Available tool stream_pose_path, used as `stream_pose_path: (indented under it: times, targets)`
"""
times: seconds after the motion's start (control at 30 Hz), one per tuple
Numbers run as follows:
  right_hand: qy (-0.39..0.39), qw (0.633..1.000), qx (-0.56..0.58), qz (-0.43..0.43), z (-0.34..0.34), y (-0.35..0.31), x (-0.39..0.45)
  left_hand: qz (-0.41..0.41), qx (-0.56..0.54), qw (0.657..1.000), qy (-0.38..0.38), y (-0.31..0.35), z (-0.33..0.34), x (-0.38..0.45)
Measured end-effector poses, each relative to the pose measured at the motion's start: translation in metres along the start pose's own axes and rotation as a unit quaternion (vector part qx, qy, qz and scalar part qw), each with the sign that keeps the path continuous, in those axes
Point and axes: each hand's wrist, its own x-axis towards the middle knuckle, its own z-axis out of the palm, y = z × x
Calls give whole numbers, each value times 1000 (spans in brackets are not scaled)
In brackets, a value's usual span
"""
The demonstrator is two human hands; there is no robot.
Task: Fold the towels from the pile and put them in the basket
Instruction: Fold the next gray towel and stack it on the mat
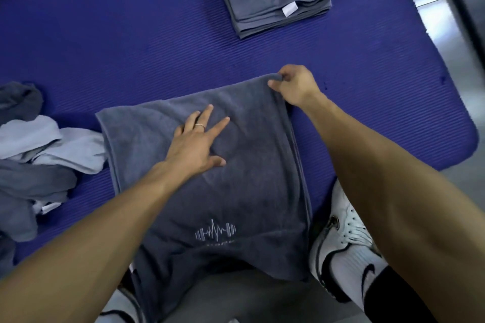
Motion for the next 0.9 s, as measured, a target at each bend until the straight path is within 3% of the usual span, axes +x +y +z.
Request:
stream_pose_path:
  times: [0.1,0.27,0.4,0.57,0.73,0.83,0.9]
  targets:
    - [56,996,57,31,-3,3,5,12,4,1000,10,-5,3,2]
    - [102,994,18,22,2,0,-1,28,19,999,17,-9,6,1]
    - [136,990,26,-22,-10,-15,-18,27,-53,997,47,-14,5,-7]
    - [24,997,17,-78,24,-49,-51,-37,-169,971,165,-53,4,-41]
    - [-65,987,-18,-147,95,-102,-70,-104,-67,965,231,-138,-18,-55]
    - [-87,986,-20,-142,117,-112,-76,-198,-61,964,170,-170,-33,-40]
    - [-101,987,-23,-125,132,-117,-77,-225,-165,955,101,-186,-40,-32]
